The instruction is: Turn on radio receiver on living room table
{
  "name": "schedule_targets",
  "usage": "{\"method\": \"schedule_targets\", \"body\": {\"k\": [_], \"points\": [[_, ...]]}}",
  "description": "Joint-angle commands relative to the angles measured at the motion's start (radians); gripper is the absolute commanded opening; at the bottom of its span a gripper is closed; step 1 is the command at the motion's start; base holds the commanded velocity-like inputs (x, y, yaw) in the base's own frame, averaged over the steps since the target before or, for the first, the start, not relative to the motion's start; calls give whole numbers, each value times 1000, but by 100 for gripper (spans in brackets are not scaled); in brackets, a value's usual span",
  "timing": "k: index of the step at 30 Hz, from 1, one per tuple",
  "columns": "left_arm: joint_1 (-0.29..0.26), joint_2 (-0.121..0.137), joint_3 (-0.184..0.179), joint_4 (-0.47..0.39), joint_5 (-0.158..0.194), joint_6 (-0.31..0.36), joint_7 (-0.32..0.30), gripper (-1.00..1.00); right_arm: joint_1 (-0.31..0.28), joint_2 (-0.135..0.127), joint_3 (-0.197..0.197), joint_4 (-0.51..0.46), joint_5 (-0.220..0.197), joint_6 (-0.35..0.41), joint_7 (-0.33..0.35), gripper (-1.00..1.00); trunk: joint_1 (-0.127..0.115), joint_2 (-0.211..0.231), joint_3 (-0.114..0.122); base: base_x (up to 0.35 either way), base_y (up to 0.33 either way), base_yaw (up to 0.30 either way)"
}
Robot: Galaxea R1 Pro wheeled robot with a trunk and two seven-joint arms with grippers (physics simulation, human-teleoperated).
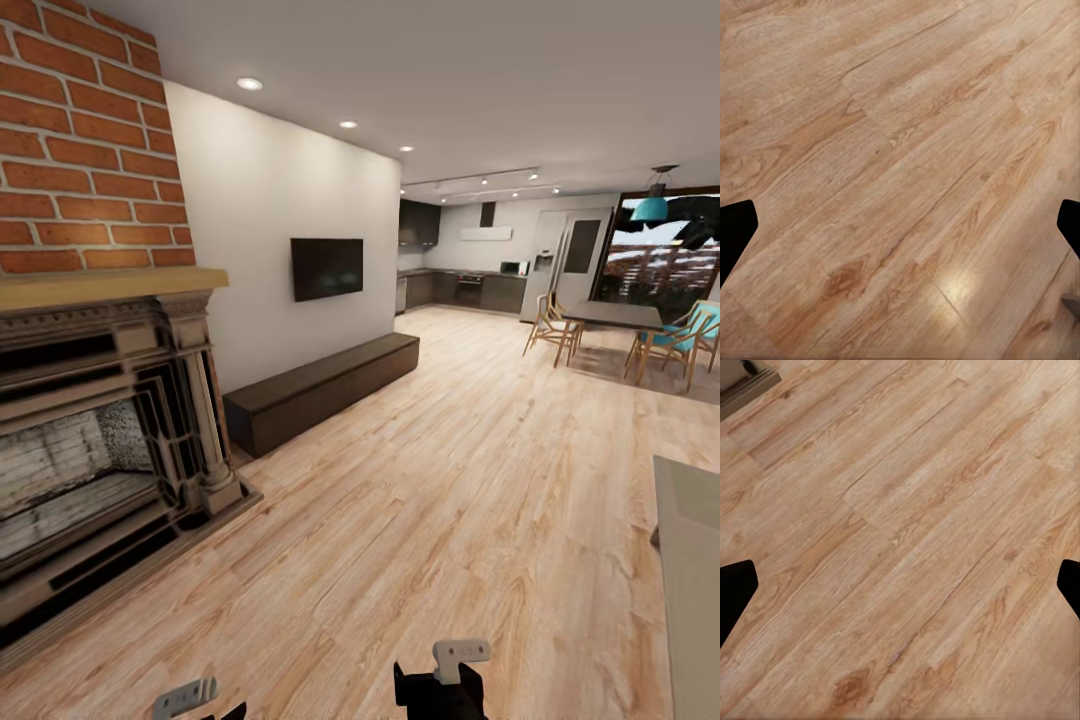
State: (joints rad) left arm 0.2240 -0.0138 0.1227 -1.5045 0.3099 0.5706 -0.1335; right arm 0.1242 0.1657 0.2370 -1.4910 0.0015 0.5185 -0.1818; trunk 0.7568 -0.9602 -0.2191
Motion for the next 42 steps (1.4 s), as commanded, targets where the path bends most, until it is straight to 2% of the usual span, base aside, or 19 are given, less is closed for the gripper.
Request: {"method": "schedule_targets", "body": {"k": [1,11,25,42], "points": [[0,0,0,0,0,0,0,100,0,0,0,0,0,0,0,100,-4,7,2,0,0,0],[0,0,0,0,0,0,0,100,0,0,-1,0,0,0,0,100,-42,77,17,0,0,0],[0,1,2,1,0,0,0,100,0,0,1,1,0,0,0,100,-42,77,15,0,0,-21],[0,0,2,2,0,0,0,100,0,0,1,2,-2,0,1,100,-42,77,26,0,0,-271]]}}
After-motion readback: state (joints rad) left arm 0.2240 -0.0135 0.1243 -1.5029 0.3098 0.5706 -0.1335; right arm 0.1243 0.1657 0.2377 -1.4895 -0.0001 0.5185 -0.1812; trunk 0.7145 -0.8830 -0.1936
